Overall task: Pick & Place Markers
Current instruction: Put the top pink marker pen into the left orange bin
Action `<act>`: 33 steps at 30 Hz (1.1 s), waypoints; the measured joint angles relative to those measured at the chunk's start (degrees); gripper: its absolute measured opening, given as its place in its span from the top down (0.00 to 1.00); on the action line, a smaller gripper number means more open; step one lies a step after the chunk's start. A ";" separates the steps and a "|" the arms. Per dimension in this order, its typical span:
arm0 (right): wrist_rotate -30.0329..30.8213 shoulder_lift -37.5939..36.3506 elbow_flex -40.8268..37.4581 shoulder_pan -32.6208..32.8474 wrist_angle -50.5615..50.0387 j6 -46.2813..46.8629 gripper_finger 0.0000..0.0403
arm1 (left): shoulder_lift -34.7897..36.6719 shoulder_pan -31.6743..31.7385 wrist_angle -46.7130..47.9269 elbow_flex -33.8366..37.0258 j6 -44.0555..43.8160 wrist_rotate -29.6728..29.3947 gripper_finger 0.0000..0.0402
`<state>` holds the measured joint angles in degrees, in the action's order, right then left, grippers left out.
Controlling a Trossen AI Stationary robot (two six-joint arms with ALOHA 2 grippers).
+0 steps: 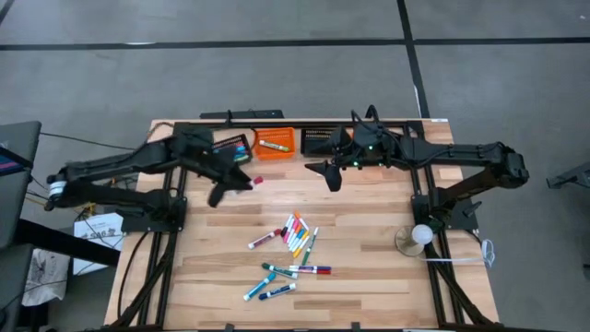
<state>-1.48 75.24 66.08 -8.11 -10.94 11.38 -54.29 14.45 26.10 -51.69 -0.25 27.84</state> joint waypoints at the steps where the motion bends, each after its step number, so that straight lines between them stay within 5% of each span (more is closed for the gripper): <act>1: 0.00 0.00 0.00 -0.27 -0.06 -0.48 0.38 | 1.08 0.65 -0.07 -0.02 0.01 2.52 0.86; 10: 0.13 0.00 0.00 -1.43 -0.15 -4.40 0.38 | 4.16 2.62 -8.80 -0.07 -6.28 22.32 0.86; 20: 0.19 0.00 0.00 -1.78 -0.13 -4.47 0.38 | 2.81 2.37 -13.88 -0.12 -9.31 23.19 0.86; 33: 0.22 0.00 0.00 -1.78 -0.15 -4.38 0.38 | -13.63 3.87 -12.95 -0.18 -1.05 -8.74 0.86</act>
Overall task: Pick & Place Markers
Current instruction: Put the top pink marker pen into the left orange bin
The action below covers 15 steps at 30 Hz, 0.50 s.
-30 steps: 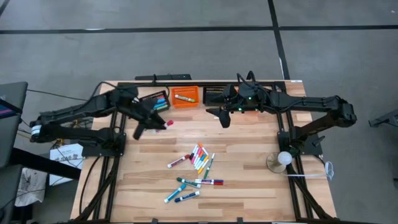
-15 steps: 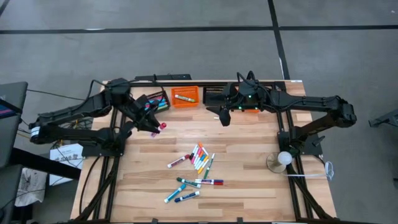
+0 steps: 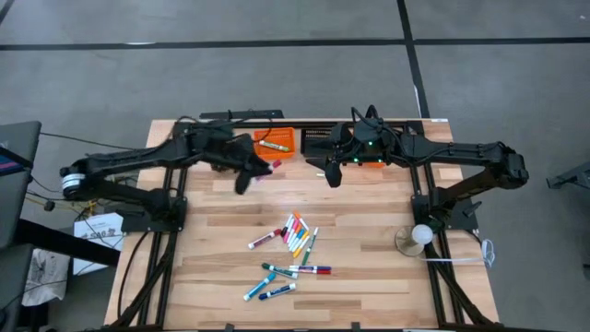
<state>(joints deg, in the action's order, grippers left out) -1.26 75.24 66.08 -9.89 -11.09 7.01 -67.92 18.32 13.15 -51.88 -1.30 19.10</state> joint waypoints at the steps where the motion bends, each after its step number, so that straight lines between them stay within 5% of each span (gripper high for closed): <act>1: 0.00 0.00 0.00 0.00 0.00 0.00 0.38 | -1.72 0.58 0.00 0.00 1.50 -1.25 0.86; 9: 0.00 0.00 0.00 0.00 -0.02 0.00 0.38 | -12.29 7.91 -0.03 -0.13 14.60 -11.72 0.86; 15: 0.00 0.00 0.00 0.00 -0.02 0.05 0.38 | -17.71 13.13 -0.06 -5.11 23.53 -13.58 0.86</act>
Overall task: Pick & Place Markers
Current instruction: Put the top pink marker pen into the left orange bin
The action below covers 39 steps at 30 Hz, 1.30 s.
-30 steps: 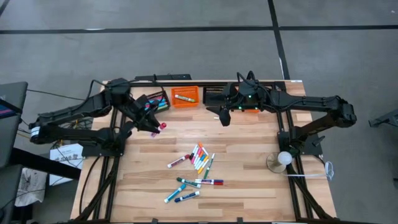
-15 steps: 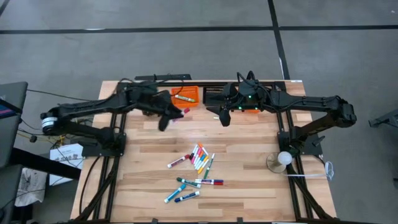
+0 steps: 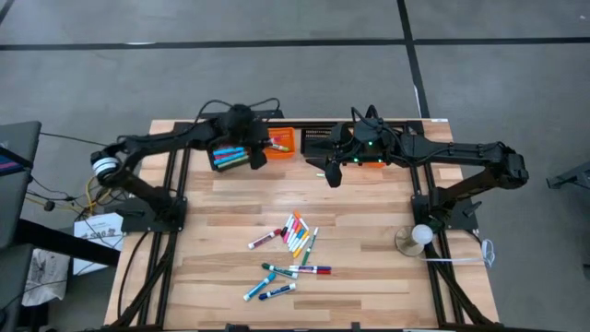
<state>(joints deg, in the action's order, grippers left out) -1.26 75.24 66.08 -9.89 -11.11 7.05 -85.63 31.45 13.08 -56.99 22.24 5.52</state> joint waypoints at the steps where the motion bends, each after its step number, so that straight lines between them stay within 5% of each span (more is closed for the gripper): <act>1: 0.00 0.00 0.00 0.00 0.00 0.02 0.38 | -0.88 0.58 0.13 -1.13 1.25 0.04 0.86; 15: 0.00 0.00 0.00 0.00 -0.46 0.04 0.38 | -11.55 4.24 1.34 -9.21 16.11 0.51 0.86; 39: -0.24 0.00 0.00 0.00 -0.50 2.03 0.38 | -21.16 2.72 5.21 -11.15 18.02 0.52 0.86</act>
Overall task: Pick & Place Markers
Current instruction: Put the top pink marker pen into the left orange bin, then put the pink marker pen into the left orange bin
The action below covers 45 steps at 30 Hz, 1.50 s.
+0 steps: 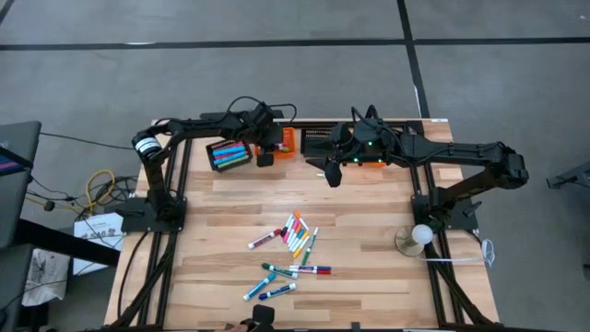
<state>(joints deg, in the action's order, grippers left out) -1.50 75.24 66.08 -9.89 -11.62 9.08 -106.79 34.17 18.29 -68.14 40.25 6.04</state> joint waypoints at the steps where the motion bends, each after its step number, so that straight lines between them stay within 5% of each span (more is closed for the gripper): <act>1: 0.00 0.00 0.00 0.00 -0.02 0.00 0.38 | -0.25 0.00 0.18 0.00 0.01 0.01 0.86; 31: 0.01 0.00 0.00 0.00 -0.13 -0.01 0.38 | 0.32 -0.16 -0.45 0.07 1.53 -1.32 0.76; 38: 0.02 0.00 0.00 0.00 -0.17 -0.02 0.38 | 11.65 -2.89 0.85 0.09 -6.51 -4.88 0.76; 45: 0.02 0.00 0.00 0.00 -0.35 -1.85 0.38 | 27.38 -8.06 6.63 0.09 -21.38 5.70 0.76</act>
<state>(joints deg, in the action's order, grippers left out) -1.48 75.24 66.08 -9.89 -11.97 7.23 -79.41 26.12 24.92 -68.05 18.87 11.73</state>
